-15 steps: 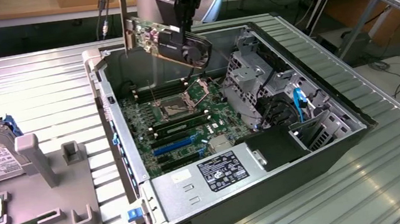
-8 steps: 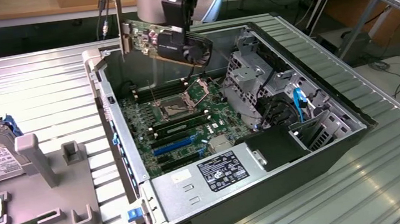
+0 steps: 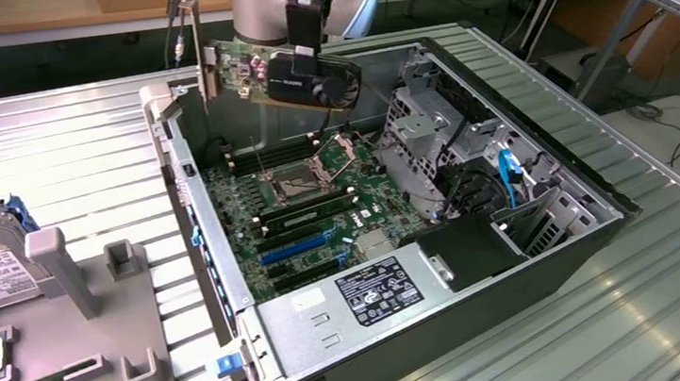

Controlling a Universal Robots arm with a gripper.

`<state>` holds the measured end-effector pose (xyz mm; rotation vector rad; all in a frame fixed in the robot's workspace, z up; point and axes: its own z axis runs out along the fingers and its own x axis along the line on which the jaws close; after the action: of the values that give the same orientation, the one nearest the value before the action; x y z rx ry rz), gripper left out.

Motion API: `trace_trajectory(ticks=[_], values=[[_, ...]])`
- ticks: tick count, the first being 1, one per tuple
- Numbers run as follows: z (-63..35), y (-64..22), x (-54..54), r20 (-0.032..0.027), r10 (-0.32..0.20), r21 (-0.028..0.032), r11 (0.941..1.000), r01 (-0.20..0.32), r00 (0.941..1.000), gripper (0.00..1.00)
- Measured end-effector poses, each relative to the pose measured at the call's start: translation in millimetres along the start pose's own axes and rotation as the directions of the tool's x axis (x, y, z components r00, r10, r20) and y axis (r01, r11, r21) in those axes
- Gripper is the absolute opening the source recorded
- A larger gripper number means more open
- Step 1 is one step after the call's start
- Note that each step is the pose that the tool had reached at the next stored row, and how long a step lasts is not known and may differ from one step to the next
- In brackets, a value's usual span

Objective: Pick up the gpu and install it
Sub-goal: 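Insert the gpu into the slot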

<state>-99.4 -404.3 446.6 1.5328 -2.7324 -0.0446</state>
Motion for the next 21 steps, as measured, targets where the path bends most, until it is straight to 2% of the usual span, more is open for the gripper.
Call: trace_trajectory(ticks=[3,5,8,10,12,14,19,21], values=[[0.0,0.0,0.0,-0.0016,-0.057,-0.0004,0.9984,0.057,0.9984,0.27],[0.0,0.0,0.0,-0.0022,-0.075,-0.0006,0.9972,0.075,0.9972,0.27],[0.0,0.0,0.0,-0.0037,-0.131,-0.0011,0.9914,0.131,0.9914,0.27],[0.0,0.0,0.0,-0.0042,-0.147,-0.0013,0.9891,0.147,0.9891,0.27],[0.0,0.0,0.0,-0.0053,-0.185,-0.0017,0.9828,0.184,0.9828,0.27],[0.0,0.0,0.0,-0.0058,-0.204,-0.002,0.9791,0.204,0.979,0.27],[0.0,0.0,0.0,-0.0082,-0.292,-0.0033,0.9563,0.292,0.9563,0.27],[0.0,0.0,0.0,-0.0091,-0.326,-0.0038,0.9452,0.326,0.9452,0.27]])
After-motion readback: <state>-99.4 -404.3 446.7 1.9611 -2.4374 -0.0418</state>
